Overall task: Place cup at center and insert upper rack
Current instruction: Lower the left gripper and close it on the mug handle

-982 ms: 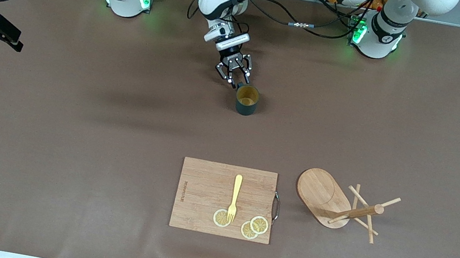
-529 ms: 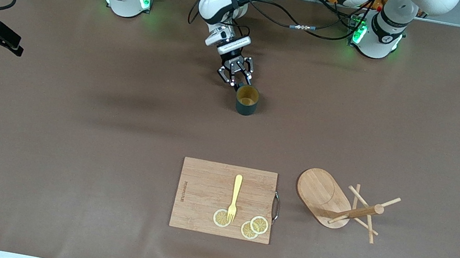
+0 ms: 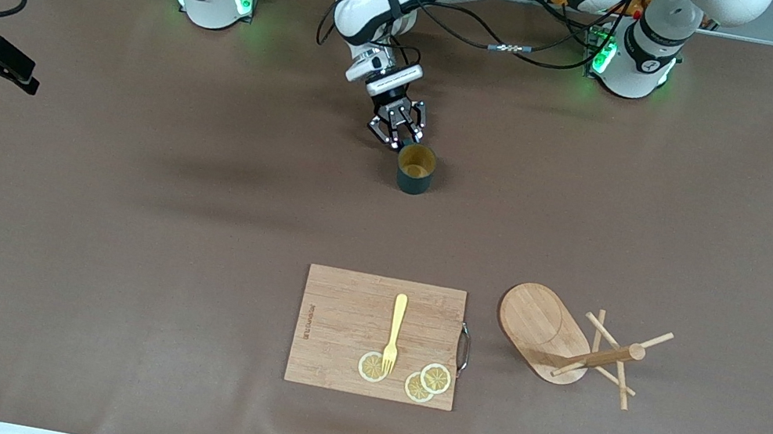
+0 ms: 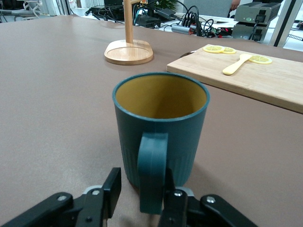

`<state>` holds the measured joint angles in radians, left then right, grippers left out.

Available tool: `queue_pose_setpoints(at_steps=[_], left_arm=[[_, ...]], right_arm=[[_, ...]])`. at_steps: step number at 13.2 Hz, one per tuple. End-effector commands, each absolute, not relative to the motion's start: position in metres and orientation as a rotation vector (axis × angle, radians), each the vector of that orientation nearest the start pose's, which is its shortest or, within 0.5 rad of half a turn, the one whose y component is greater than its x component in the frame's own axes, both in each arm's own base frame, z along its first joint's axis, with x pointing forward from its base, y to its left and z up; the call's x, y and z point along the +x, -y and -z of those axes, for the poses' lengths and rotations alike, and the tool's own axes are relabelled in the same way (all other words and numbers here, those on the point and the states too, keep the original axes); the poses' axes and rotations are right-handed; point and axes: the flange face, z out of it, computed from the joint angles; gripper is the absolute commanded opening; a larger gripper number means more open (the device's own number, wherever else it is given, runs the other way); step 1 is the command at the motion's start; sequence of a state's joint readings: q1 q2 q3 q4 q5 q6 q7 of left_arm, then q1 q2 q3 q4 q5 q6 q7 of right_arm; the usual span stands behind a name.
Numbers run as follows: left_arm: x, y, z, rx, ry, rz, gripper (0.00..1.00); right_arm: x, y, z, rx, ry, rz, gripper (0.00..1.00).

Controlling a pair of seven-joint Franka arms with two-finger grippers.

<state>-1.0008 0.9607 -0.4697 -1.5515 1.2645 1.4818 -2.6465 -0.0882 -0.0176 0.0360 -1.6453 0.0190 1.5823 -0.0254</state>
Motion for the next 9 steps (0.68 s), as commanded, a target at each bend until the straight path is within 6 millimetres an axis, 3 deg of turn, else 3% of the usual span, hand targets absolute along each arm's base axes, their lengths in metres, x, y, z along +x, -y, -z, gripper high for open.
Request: queue_pose_setpoints(at_steps=[1, 6, 9], left_arm=[[0.2161, 0.5938, -0.1095, -2.321, 0.823, 1.409, 0.37], [0.2198, 0.5942, -0.1105, -2.326, 0.823, 1.405, 0.03], [0.2213, 0.5947, -0.1133, -2.328, 0.808, 1.401, 0.00]], right_arm=[[0.5486, 0.0288, -0.6023, -3.110, -0.042, -0.074, 1.00], [0.5502, 0.0289, -0.5989, -3.109, -0.042, -0.084, 1.00], [0.5502, 0.0289, -0.5989, -3.109, -0.042, -0.084, 1.00]])
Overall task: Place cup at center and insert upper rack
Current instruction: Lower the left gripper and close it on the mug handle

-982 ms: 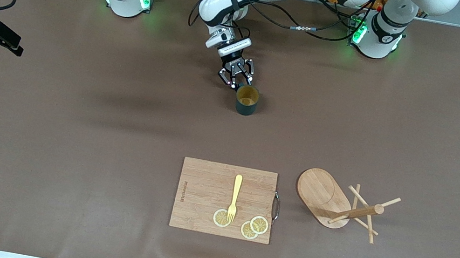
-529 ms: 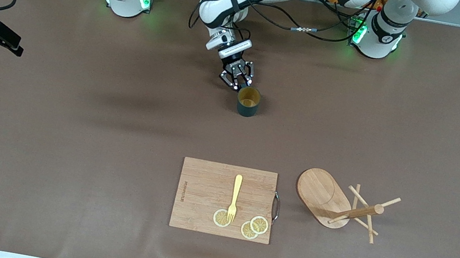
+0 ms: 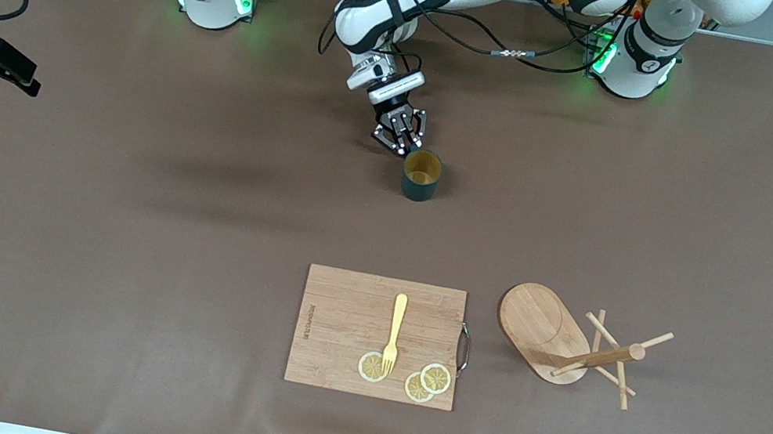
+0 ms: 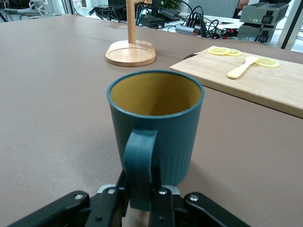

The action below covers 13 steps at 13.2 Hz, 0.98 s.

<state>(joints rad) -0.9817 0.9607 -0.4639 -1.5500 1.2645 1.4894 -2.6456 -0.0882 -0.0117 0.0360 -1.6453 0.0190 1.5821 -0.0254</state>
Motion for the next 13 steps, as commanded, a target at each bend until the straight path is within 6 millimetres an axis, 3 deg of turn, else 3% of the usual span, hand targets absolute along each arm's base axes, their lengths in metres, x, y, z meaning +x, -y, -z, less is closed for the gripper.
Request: queue_pose_setpoints(at_steps=[1, 7, 10, 13], left_arm=[[0.222, 0.595, -0.117, -2.330, 0.783, 1.388, 0.00], [0.227, 0.605, -0.168, -2.350, 0.828, 1.306, 0.00], [0.237, 0.607, -0.216, -2.371, 0.880, 1.206, 0.00], [0.261, 0.608, -0.273, -2.403, 1.001, 1.090, 0.00]], right_arm=[[0.550, 0.029, -0.599, -3.109, -0.042, -0.084, 1.00], [0.551, 0.029, -0.600, -3.109, -0.042, -0.077, 1.00], [0.552, 0.029, -0.598, -3.109, -0.042, -0.079, 1.00], [0.552, 0.029, -0.598, -3.109, -0.042, -0.079, 1.00]])
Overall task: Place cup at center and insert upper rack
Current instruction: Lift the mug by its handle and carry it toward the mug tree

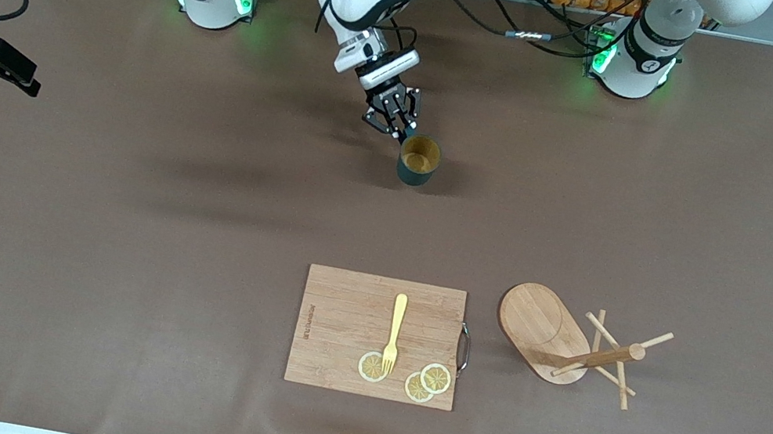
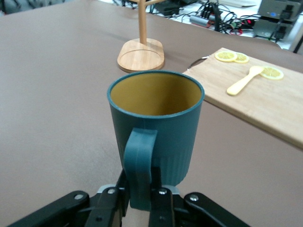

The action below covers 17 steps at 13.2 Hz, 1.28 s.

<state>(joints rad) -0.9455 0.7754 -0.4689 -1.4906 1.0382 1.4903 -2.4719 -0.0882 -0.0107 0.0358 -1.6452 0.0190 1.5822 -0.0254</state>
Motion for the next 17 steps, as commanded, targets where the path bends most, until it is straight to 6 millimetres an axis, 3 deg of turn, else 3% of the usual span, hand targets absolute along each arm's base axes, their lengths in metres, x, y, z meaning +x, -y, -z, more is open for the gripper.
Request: queue_pose_setpoints(at_steps=[1, 3, 7, 14, 17], left_arm=[[0.268, 0.607, -0.295, -2.419, 1.029, 1.039, 0.00], [0.286, 0.601, -0.341, -2.483, 1.115, 0.927, 0.00], [0.342, 0.566, -0.425, -2.579, 1.264, 0.694, 0.00], [0.457, 0.476, -0.520, -2.705, 1.464, 0.249, 0.00], [0.497, 0.428, -0.544, -2.749, 1.527, 0.072, 0.00]], right_arm=[[0.552, 0.029, -0.598, -3.109, -0.042, -0.077, 1.00], [0.552, 0.030, -0.598, -3.109, -0.044, -0.077, 1.00], [0.555, 0.033, -0.594, -3.108, -0.054, -0.084, 1.00], [0.557, 0.034, -0.597, -3.110, -0.056, -0.072, 1.00], [0.557, 0.035, -0.596, -3.109, -0.061, -0.076, 1.00]])
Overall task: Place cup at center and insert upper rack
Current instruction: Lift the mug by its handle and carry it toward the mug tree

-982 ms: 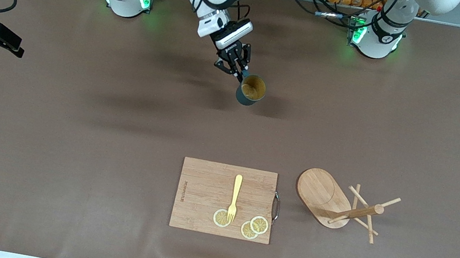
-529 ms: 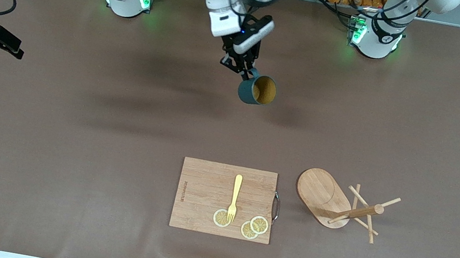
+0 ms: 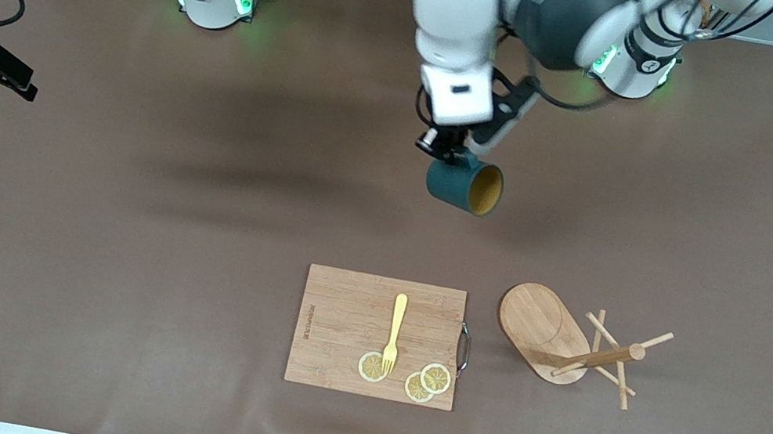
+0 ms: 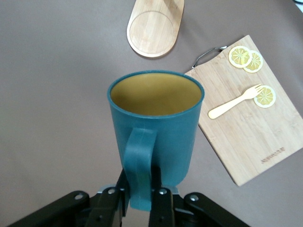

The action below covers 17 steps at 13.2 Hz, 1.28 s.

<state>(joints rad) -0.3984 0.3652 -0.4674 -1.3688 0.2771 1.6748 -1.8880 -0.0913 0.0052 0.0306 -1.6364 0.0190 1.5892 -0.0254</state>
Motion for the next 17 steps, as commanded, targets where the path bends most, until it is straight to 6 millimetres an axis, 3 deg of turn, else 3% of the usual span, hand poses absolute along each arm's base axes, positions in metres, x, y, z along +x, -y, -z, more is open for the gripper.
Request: queue_pose_setpoints(at_steps=[1, 4, 9, 17], left_arm=[[0.511, 0.411, -0.550, -2.757, 1.555, 0.016, 0.00], [0.553, 0.353, -0.568, -2.806, 1.655, -0.167, 0.00], [0.604, 0.267, -0.574, -2.856, 1.829, -0.410, 0.00], [0.662, 0.162, -0.554, -2.869, 2.172, -0.824, 0.00]], right_arm=[[0.558, 0.034, -0.596, -3.109, -0.063, -0.077, 1.00], [0.557, 0.042, -0.594, -3.107, -0.090, -0.081, 1.00], [0.557, 0.034, -0.595, -3.104, -0.073, -0.083, 1.00], [0.559, 0.025, -0.606, -3.101, -0.051, -0.045, 1.00]])
